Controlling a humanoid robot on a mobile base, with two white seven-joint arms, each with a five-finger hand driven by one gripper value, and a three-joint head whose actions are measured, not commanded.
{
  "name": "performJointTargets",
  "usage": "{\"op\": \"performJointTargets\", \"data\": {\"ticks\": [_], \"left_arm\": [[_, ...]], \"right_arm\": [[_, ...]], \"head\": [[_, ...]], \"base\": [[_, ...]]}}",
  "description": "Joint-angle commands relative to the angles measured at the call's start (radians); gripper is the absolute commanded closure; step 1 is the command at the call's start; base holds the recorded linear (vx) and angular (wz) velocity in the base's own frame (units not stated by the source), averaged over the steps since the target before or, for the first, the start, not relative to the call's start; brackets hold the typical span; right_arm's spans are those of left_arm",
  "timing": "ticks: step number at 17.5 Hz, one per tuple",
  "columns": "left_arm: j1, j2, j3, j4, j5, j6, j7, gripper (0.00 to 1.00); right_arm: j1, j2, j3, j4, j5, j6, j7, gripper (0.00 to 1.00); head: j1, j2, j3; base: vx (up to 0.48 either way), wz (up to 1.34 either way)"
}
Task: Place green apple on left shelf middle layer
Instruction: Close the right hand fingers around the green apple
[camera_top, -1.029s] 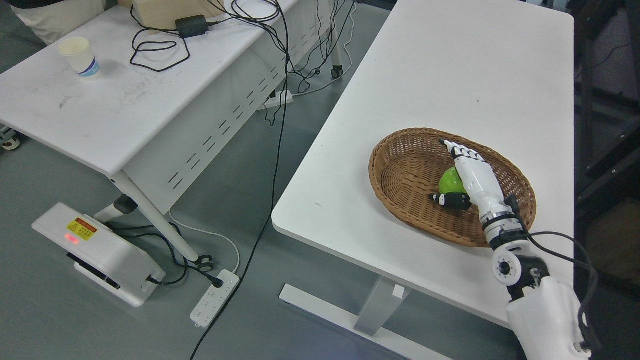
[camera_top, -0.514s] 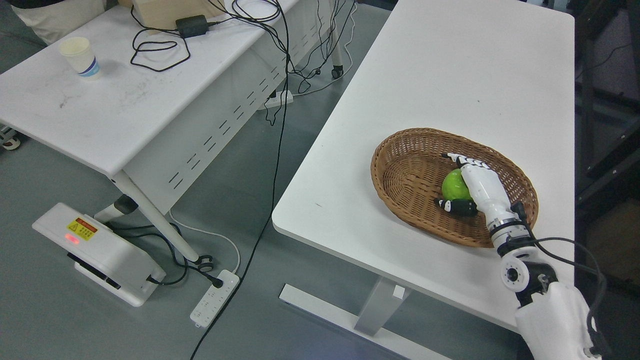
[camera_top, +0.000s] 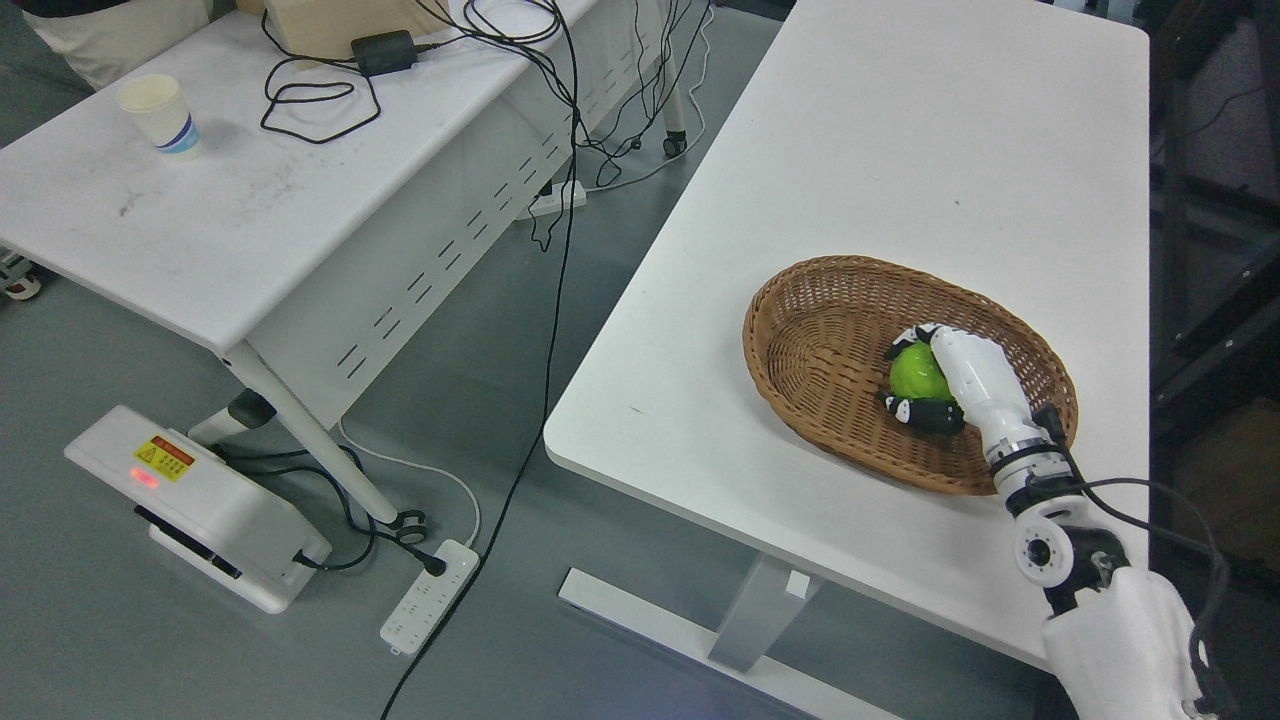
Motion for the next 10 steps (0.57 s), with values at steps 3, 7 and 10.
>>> {"op": "performJointTargets", "data": {"ticks": [3,7,10], "left_arm": [[-0.021,0.017,0.000,0.000,0.001,-0.001,-0.001,0.00],[-0.021,0.017,0.000,0.000,0.001,-0.001,-0.001,0.00],[-0.021,0.017,0.000,0.000,0.000,-0.001,-0.001,0.00]], "right_arm": [[0.028,0.031,-0.183,-0.077,-0.347,-0.002,0.175,1.00],[0.064,0.059,-0.300,-0.134,-0.604,-0.004,0.174,1.00],[0.071,0.096,-0.402,-0.149,-0.667,-0.002,0.146,1.00]], "head": [[0.0000,0.000,0.000],[0.0000,0.000,0.000],[0.0000,0.000,0.000]], "base": [[0.000,0.00],[0.000,0.00],[0.000,0.00]]}}
